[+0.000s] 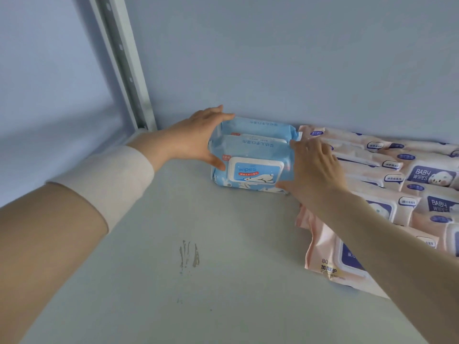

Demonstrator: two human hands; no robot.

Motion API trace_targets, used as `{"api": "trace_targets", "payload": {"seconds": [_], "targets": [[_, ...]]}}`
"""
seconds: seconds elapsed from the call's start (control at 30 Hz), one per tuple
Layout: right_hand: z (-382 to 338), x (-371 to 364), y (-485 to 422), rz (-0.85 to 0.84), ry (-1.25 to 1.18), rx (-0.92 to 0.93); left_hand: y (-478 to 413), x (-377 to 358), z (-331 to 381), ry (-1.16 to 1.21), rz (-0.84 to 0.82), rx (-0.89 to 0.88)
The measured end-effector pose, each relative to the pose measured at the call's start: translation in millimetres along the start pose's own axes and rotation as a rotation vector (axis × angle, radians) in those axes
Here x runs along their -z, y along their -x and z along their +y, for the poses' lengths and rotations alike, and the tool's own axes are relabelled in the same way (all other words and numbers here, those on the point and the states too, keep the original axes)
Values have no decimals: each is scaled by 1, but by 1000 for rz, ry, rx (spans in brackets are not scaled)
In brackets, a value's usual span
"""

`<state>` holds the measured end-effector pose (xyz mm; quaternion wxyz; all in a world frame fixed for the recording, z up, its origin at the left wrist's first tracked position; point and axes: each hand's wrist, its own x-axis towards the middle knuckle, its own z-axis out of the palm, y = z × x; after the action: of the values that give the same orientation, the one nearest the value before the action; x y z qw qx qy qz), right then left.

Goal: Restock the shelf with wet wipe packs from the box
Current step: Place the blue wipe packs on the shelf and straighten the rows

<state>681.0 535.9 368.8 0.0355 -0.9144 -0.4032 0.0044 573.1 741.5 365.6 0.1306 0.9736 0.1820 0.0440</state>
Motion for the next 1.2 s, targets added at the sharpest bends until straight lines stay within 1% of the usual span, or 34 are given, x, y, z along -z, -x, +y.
{"api": "trace_targets", "payload": {"seconds": [0.07,0.1,0.2,0.27,0.33,0.37,0.5,0.6,0.73,0.87,0.9,0.97,1.03,1.1,1.13,1.2], "targets": [[-2,-5,0,22,-4,-11,-3,2,9,-67,-45,-39],[-2,-7,1,48,-11,-16,-5,4,12,-33,-43,-48],[-4,-9,14,190,-117,-10,-20,14,10,299,54,44],[-6,-11,24,250,-253,14,-33,15,3,359,73,122],[-6,-13,25,208,-349,-11,-45,12,-1,360,57,160],[-4,-13,22,181,-350,-25,-49,11,-2,377,43,167],[2,-11,2,93,-245,-11,-59,2,-2,453,-26,152],[-3,-11,-7,61,-172,4,-63,-3,-4,478,8,149],[-6,-12,-19,67,-142,-34,-73,-9,-9,541,62,153],[-7,-11,-33,60,-94,-45,-85,-11,-8,481,114,143],[-6,-11,-36,59,-97,-45,-85,-8,-6,488,94,150],[-4,-11,-37,54,-121,-46,-79,-1,-2,503,1,162],[-2,-11,-37,49,-159,-37,-70,3,1,393,-125,141],[1,-9,-37,35,-177,-25,-60,4,5,198,-238,120],[3,-7,-37,26,-168,-24,-56,2,5,132,-254,107],[7,-5,-37,24,-115,-33,-52,-3,3,86,-207,72]]}}
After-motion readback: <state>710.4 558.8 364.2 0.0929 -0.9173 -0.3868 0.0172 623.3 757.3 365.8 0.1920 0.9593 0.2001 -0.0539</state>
